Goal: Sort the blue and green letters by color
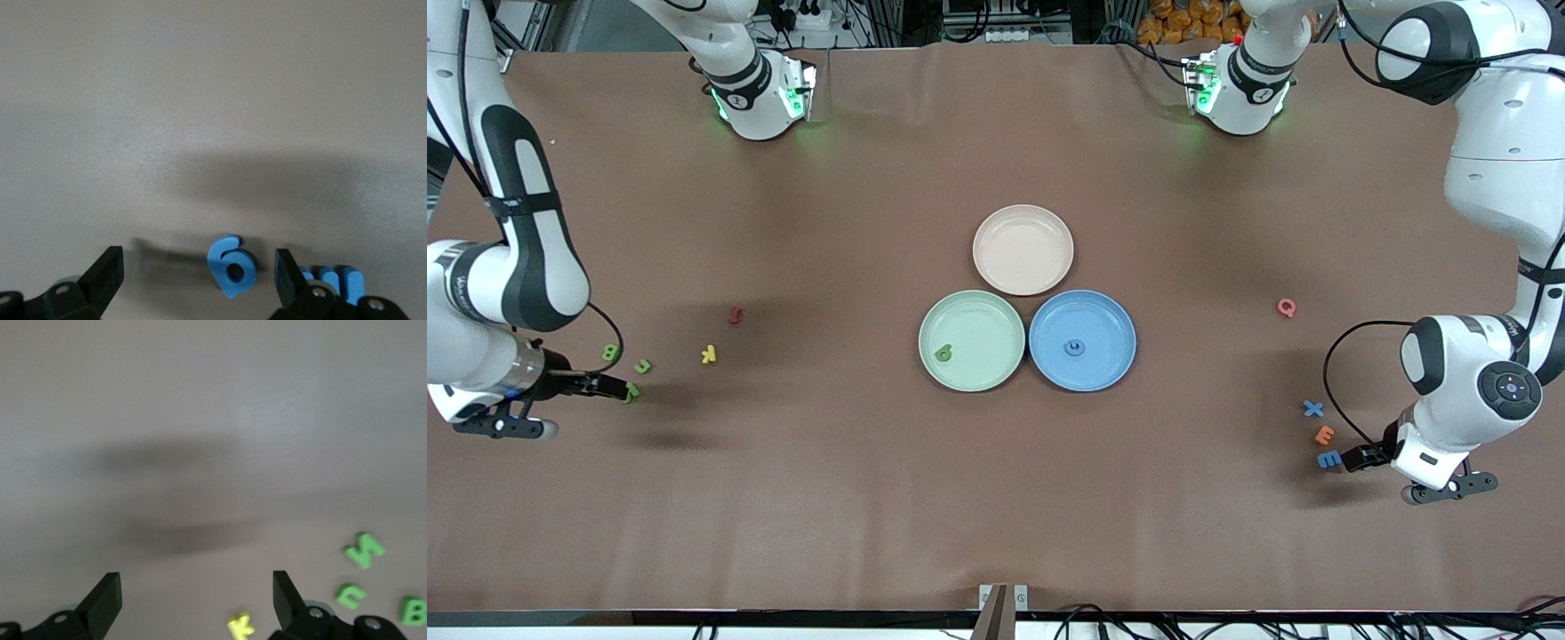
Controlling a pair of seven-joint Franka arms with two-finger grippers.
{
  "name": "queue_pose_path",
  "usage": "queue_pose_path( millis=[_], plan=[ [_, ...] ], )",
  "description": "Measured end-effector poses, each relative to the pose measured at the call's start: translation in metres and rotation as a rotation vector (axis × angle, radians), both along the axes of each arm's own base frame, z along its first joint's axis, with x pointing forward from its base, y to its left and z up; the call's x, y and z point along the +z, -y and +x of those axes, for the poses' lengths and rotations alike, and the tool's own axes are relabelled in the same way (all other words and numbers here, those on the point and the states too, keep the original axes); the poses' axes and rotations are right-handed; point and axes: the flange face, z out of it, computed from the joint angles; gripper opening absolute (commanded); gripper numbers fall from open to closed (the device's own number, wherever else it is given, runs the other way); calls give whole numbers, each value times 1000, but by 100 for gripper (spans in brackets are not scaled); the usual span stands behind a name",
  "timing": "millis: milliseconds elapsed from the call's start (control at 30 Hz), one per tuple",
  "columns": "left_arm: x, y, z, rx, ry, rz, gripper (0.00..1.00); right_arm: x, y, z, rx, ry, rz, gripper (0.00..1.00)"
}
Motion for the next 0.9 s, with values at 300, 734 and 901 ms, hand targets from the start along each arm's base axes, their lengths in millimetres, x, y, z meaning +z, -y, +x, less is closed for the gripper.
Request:
queue_pose_path(
  millis=[300,734,901],
  plan=[
    [-6,0,-1,0,-8,-2,100,-27,14,-16,20,64,-24,100],
    [-9,1,-2,-1,-12,-3,73,-80,12,-35,22,114,-27,100],
    [-9,1,-2,-3,-12,-4,48,-91,12,-36,22,110,-25,100]
  ],
)
